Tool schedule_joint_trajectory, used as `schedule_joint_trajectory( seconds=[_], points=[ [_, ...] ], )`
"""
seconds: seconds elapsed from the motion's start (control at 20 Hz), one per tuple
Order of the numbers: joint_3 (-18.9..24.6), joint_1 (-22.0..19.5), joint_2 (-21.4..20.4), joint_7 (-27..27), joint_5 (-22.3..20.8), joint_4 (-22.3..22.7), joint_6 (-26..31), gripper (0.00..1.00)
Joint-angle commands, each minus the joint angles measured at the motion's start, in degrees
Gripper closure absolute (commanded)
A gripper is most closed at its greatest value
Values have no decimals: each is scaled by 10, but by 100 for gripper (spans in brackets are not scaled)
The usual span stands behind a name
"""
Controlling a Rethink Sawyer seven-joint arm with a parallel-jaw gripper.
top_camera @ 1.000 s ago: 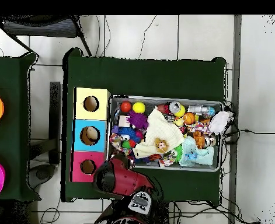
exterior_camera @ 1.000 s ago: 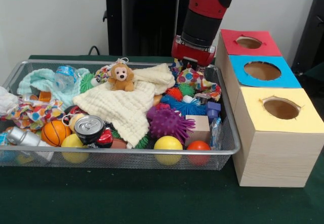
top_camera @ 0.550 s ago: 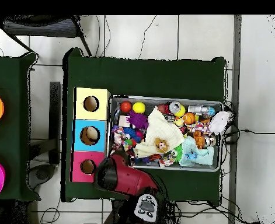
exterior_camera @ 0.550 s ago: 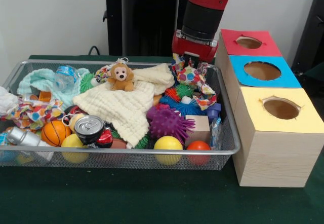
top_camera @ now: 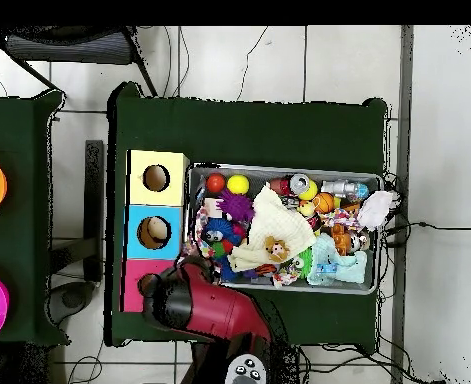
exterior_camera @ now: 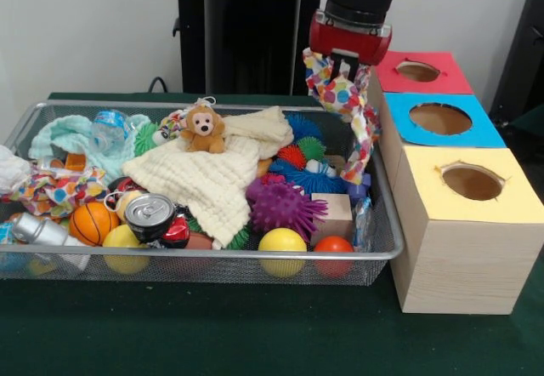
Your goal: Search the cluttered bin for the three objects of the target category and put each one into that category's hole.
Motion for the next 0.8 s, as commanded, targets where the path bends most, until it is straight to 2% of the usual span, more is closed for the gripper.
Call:
schedule_joint_trajectory(
  seconds=[0.05,0.2,0.35,0.5,0.65,0.8],
  points=[
    [51,-15,-49,115,35,-40,43,100],
    [78,-31,-64,116,44,-34,27,100],
    [105,-40,-64,123,45,-37,-22,100],
    [89,-18,-61,134,48,-53,-57,100],
    [68,8,-59,137,62,-70,-43,100],
    [70,14,-55,145,75,-68,-35,100]
  ],
)
